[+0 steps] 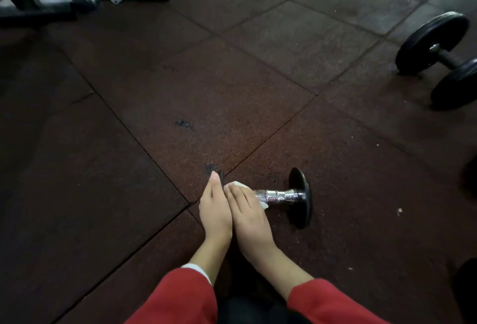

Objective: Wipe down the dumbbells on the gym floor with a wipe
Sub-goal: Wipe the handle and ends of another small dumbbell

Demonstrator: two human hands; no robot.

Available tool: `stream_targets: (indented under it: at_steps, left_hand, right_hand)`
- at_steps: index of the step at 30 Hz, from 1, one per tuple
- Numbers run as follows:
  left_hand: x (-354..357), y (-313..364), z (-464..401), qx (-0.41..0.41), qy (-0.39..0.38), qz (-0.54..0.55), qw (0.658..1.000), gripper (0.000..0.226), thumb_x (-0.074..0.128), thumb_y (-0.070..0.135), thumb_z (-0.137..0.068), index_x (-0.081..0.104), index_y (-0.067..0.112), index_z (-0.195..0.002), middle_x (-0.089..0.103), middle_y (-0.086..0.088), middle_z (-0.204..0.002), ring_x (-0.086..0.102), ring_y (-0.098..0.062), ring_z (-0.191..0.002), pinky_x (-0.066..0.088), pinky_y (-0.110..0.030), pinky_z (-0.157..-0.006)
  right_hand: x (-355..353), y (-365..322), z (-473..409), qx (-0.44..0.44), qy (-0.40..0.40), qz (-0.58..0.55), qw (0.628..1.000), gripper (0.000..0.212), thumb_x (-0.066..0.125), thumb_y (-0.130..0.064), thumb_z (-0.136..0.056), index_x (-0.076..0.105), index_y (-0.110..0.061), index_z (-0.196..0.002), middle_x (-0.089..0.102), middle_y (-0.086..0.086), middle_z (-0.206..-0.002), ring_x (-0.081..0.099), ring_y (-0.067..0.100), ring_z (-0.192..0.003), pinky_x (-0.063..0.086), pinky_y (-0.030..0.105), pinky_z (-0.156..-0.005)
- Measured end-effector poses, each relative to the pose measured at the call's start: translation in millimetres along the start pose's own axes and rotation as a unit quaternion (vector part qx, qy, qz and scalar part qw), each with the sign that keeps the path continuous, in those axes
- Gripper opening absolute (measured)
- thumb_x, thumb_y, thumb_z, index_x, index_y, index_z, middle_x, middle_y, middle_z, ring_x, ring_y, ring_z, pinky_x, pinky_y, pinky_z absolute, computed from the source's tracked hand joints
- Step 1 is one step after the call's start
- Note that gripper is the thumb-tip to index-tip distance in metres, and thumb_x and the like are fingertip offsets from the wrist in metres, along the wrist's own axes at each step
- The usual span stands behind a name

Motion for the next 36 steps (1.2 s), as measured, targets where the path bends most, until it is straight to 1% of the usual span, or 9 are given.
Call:
stream_targets:
  at_steps: [7, 12, 16, 18, 24, 27, 31, 33, 36]
  left_hand:
    - [4.3, 6.2, 5.4, 0.026, -0.079, -0.014, 0.996, 0.047, 0.031, 0.035, -0.100, 0.040, 0.012, -0.139, 0.040, 0.001, -0.146, 0.033, -0.007, -0.135, 0.021, -0.018, -0.109]
    - [4.2, 5.5, 3.3, 0.017, -0.080, -0.011, 0.997, 0.047, 0.029, 0.035, -0.100, 0.039, 0.012, -0.140, 0.037, 0.001, -0.148, 0.031, -0.007, -0.136, 0.019, -0.014, -0.104]
    - [3.3, 2.9, 3.7, 0.016, -0.076, -0.018, 0.997, 0.046, 0.026, 0.037, -0.100, 0.041, 0.016, -0.139, 0.038, 0.001, -0.147, 0.032, -0.008, -0.136, 0.020, -0.014, -0.102]
    - [2.4, 2.5, 5.9, 0.026, -0.074, -0.024, 0.997, 0.046, 0.024, 0.036, -0.101, 0.041, 0.017, -0.139, 0.038, 0.002, -0.147, 0.031, -0.007, -0.136, 0.019, -0.011, -0.099]
    - [0.6, 0.0, 6.0, 0.035, -0.070, -0.031, 0.996, 0.045, 0.024, 0.033, -0.101, 0.039, 0.017, -0.140, 0.038, 0.002, -0.148, 0.031, -0.007, -0.136, 0.019, -0.006, -0.095]
    - [0.4, -1.2, 6.9, 0.038, -0.073, -0.033, 0.996, 0.044, 0.024, 0.031, -0.101, 0.039, 0.016, -0.140, 0.038, 0.001, -0.147, 0.030, -0.008, -0.136, 0.018, -0.003, -0.090]
    - [-0.2, -3.8, 7.2, 0.040, -0.073, -0.028, 0.996, 0.044, 0.025, 0.032, -0.101, 0.040, 0.017, -0.140, 0.039, 0.001, -0.147, 0.032, -0.007, -0.136, 0.019, -0.006, -0.094]
    - [-0.4, -3.9, 7.4, 0.039, -0.071, -0.025, 0.996, 0.044, 0.025, 0.031, -0.101, 0.041, 0.017, -0.140, 0.041, 0.000, -0.146, 0.034, -0.008, -0.135, 0.020, -0.008, -0.097]
    - [-1.3, -2.6, 8.3, 0.040, -0.066, -0.023, 0.997, 0.044, 0.025, 0.031, -0.101, 0.042, 0.016, -0.138, 0.042, 0.000, -0.144, 0.035, -0.008, -0.134, 0.020, -0.003, -0.090]
  right_hand:
    - [-30.8, 9.1, 15.5, 0.001, 0.037, 0.037, 0.999, 0.039, 0.044, -0.007, -0.082, 0.063, 0.001, -0.115, 0.069, 0.010, -0.112, 0.061, 0.024, -0.108, 0.040, 0.038, -0.102]
    - [-27.0, 10.3, -4.5, 0.043, -0.009, -0.010, 0.999, 0.043, 0.036, -0.009, -0.073, 0.068, -0.001, -0.101, 0.068, 0.007, -0.096, 0.066, 0.023, -0.087, 0.044, 0.039, -0.098]
    - [-25.0, 4.2, -3.1, 0.017, -0.039, -0.057, 0.997, 0.046, 0.034, -0.009, -0.073, 0.066, -0.002, -0.105, 0.067, 0.005, -0.098, 0.051, 0.013, -0.092, 0.042, 0.037, -0.101]
    - [-23.8, 6.7, -4.4, 0.018, -0.058, -0.046, 0.997, 0.044, 0.035, -0.009, -0.074, 0.067, -0.001, -0.102, 0.068, 0.005, -0.096, 0.059, 0.017, -0.090, 0.042, 0.035, -0.100]
    - [-3.7, 7.7, -39.9, 0.073, -0.263, -0.013, 0.962, 0.026, 0.039, -0.004, -0.092, 0.059, 0.002, -0.106, 0.060, 0.019, -0.112, 0.052, 0.032, -0.108, 0.037, 0.036, -0.094]
    - [-3.7, 6.1, -43.1, 0.079, -0.294, -0.002, 0.953, 0.027, 0.039, -0.004, -0.092, 0.059, 0.003, -0.108, 0.060, 0.020, -0.115, 0.054, 0.033, -0.108, 0.037, 0.036, -0.091]
    - [-11.8, -6.8, -19.4, 0.065, -0.218, -0.059, 0.972, 0.034, 0.036, -0.001, -0.090, 0.057, 0.002, -0.116, 0.059, 0.019, -0.116, 0.046, 0.031, -0.110, 0.036, 0.038, -0.098]
    - [-22.2, -8.1, -7.5, 0.063, -0.126, -0.055, 0.989, 0.042, 0.033, -0.009, -0.084, 0.061, -0.002, -0.114, 0.066, 0.012, -0.112, 0.042, 0.021, -0.110, 0.043, 0.036, -0.097]
    - [-21.1, -17.6, 8.4, -0.046, -0.120, 0.021, 0.991, 0.044, 0.038, -0.011, -0.078, 0.066, -0.003, -0.110, 0.071, 0.006, -0.106, 0.044, 0.019, -0.107, 0.037, 0.034, -0.100]
Point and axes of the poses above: each hand's wrist, its own z-axis away from the middle knuckle, its own x-axis out of the palm, y = z × x, the point moved 9 cm from there along -z, towards the middle knuckle
